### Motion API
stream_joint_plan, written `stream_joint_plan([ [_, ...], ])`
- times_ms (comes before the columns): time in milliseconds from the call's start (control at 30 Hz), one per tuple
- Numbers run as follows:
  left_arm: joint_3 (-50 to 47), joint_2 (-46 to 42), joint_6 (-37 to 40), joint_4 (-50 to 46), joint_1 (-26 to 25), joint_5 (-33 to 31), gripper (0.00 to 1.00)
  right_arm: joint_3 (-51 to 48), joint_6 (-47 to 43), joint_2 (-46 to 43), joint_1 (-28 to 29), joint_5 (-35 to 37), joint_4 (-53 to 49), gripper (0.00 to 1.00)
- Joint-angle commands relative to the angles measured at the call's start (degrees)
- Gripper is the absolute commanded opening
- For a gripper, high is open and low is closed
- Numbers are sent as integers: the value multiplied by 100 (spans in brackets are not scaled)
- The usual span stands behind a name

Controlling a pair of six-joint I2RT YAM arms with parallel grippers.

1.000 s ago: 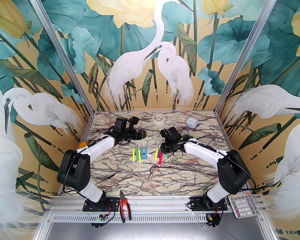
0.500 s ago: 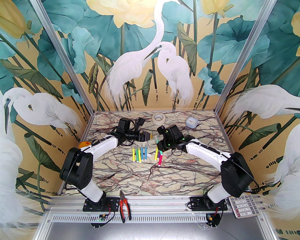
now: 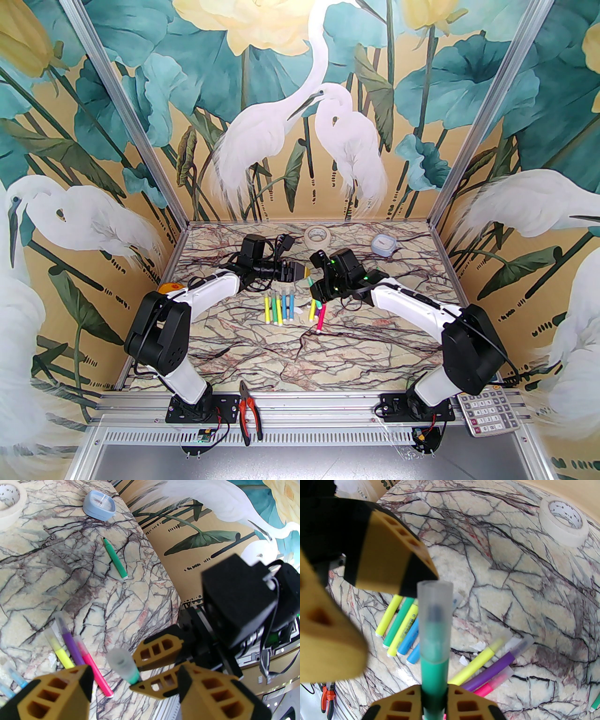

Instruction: Open the pen caps

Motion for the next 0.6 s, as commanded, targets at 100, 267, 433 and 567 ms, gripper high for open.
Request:
stream_joint_plan([
  [100,226,180,-78,84,-74,222,56,180,-81,-136,55,-125,203,18],
  [267,274,220,-95,68,-81,253,49,163,-89,-145,57,-130,269,18],
  [433,310,274,-120,35,-81,246,44,163,-114,-145,64,-143,293,18],
  [567,349,319,-143,40,-82,234,31,152,-122,-154,64,-139,311,18],
])
